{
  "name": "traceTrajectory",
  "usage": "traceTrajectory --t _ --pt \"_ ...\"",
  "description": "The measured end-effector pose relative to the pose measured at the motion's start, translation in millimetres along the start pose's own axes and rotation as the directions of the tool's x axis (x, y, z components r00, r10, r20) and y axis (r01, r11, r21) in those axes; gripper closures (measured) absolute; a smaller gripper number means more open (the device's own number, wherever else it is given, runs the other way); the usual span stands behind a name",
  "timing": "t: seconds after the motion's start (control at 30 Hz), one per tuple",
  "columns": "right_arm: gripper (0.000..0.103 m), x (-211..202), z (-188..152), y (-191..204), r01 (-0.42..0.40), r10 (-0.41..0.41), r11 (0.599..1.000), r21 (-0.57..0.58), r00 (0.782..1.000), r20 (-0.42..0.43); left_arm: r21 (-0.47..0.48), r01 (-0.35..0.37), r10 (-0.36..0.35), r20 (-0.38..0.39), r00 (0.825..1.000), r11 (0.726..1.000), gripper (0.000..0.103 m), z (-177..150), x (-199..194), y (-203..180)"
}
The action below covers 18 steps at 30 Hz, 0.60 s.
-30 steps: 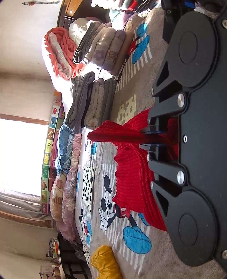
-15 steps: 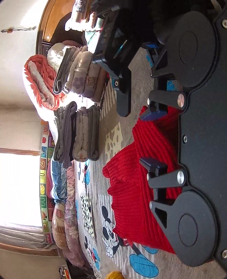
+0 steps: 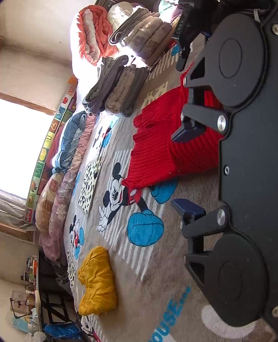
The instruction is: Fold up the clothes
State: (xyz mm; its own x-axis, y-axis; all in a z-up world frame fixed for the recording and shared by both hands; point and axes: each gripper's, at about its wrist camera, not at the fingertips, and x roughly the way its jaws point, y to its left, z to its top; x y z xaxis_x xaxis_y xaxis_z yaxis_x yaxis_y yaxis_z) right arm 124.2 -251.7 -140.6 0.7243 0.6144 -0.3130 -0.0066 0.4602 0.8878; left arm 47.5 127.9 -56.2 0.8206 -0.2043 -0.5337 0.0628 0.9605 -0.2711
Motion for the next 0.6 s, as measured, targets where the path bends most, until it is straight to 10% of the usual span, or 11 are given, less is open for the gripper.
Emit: traceTrajectory --t 0.23,0.6 --pt "0.082 1 2 17 0.026 -0.022 0.995 -0.1 0.999 0.036 0.127 0.058 -0.049 -0.073 0.996 0.99 0.034 -18 4 -20" --pt "0.092 -21 14 45 -0.073 0.084 0.99 -0.12 0.993 0.088 0.394 0.022 0.001 -0.059 0.998 0.919 0.049 -36 14 -67"
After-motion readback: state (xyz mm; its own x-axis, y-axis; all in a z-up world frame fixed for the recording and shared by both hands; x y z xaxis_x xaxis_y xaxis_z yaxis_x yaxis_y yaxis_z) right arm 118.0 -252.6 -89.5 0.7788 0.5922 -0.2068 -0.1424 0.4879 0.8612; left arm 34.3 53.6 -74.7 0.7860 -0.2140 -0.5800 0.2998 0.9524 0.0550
